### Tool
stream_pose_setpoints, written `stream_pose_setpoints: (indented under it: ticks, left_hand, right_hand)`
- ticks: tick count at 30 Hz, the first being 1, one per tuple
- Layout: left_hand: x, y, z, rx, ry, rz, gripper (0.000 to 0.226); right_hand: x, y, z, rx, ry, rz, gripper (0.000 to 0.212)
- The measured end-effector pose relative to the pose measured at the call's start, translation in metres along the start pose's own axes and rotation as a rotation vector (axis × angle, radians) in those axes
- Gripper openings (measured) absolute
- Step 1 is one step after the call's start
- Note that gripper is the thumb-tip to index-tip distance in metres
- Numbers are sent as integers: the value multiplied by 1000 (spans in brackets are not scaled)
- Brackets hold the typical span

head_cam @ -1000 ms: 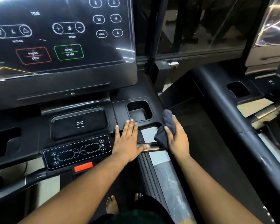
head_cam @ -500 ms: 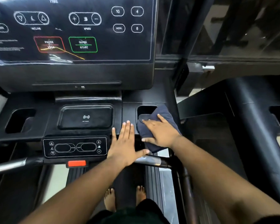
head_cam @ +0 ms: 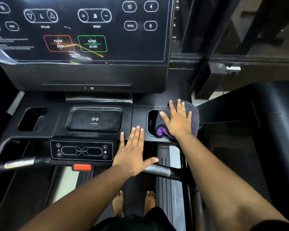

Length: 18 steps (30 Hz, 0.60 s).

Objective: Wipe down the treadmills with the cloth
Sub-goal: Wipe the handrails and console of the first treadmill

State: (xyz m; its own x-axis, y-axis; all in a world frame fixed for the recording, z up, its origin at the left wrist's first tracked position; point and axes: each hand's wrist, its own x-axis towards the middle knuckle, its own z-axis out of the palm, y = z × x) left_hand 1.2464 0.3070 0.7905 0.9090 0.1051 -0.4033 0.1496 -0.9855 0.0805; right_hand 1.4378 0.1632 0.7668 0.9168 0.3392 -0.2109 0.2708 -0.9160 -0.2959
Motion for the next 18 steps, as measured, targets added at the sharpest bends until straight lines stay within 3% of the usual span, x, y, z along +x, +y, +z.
stream_pose_setpoints:
  ticks: [5,9,12,14,16,18]
  left_hand:
    - [-1,0,1,9,56,-18,121]
    - [-2,3,1,10,90,-8,125]
    - [-3,1,2,-5,99,-13,125]
    - [-3,0,1,-20,107,-12,126]
    - [-3,1,1,-34,107,-14,127]
    - [-3,1,1,-35,94,-9,128]
  right_hand:
    - [-2,-69,25,32,0,-276,77]
    - [13,-27,12,-70,-39,-489,85]
    - [25,4,1,-128,-23,-330,98]
    - [26,-9,11,-90,36,-228,97]
    - [27,-21,20,-35,87,-228,86]
    - [29,-15,15,19,79,-361,67]
